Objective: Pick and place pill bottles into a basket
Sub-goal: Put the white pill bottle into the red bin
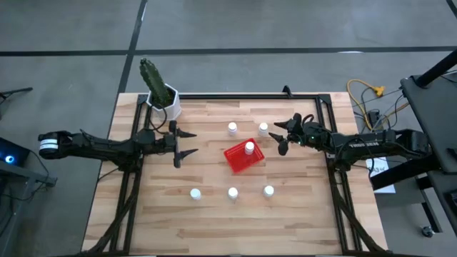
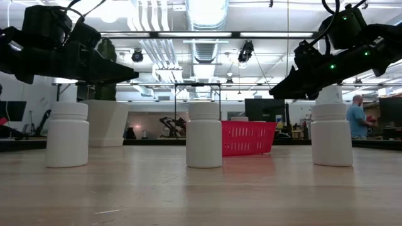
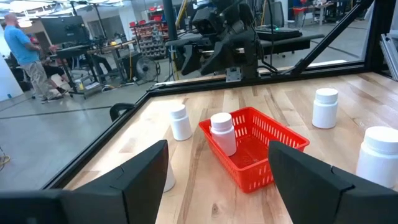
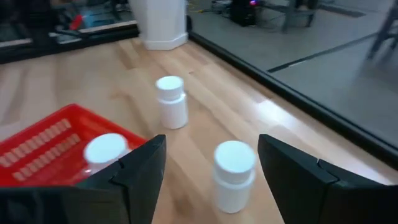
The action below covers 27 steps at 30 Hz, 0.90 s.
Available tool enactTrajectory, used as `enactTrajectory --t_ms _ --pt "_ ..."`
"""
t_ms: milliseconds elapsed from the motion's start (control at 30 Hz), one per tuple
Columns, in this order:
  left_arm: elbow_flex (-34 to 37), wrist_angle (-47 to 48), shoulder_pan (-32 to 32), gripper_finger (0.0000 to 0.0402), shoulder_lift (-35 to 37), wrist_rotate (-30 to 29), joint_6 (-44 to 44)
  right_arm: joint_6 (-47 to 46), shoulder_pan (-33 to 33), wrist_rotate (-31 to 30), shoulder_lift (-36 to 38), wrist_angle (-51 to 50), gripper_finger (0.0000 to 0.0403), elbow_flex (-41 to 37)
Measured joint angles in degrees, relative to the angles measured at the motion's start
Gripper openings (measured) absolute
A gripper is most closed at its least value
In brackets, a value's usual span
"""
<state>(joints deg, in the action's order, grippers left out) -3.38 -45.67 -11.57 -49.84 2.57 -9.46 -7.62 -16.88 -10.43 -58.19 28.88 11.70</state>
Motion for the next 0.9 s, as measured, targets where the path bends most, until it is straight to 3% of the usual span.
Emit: enactTrajectory --t_ms 233,500,900 --pt "0.0 0.0 0.0 0.0258 0.0 0.0 0.0 -2.2 0.0 0.4 -1.4 -0.4 0.0289 0.8" --pt "0.0 0.0 0.0 0.0258 0.0 0.0 0.0 -1.1 0.0 0.0 -9.2 -0.5 0.0354 5.2" --pt "0.0 0.3 0.0 0.0258 0.0 0.0 0.0 4.6 0.0 2.3 -17.8 -3.3 0.0363 16.2"
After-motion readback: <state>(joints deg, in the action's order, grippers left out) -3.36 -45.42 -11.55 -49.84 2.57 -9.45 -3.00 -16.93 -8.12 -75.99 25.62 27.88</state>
